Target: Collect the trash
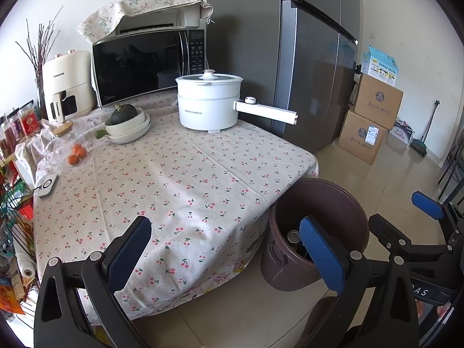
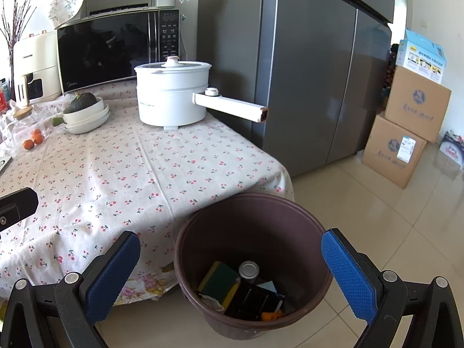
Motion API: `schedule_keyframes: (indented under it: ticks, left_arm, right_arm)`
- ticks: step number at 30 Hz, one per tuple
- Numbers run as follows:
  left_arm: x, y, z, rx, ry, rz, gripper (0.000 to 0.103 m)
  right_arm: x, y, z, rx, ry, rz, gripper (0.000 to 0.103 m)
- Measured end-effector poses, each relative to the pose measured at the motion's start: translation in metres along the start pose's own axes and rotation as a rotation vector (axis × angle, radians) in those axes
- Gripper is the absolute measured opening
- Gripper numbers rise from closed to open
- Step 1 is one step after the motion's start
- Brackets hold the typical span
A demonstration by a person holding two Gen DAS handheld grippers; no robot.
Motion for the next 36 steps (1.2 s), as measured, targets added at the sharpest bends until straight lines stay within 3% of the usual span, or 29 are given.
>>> schedule_keyframes:
  ticks: [36]
  left_arm:
    - [-0.0022, -0.0013, 0.0065, -0.008, -0.015, -0.012, 0.103]
  right_arm:
    - [-0.0029, -0.0014, -0.0034, 0.008, 0.0, -0.009, 0.103]
Point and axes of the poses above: each gripper's, at about its wrist camera, not at the fingertips, and y roughly against the way its jaws point, z to its right, x to its top, the point moved 1 cm from there along -y, roughly the way its jaws point, and after that the axes turned 6 degrees about -x, right-handed, at the moved point
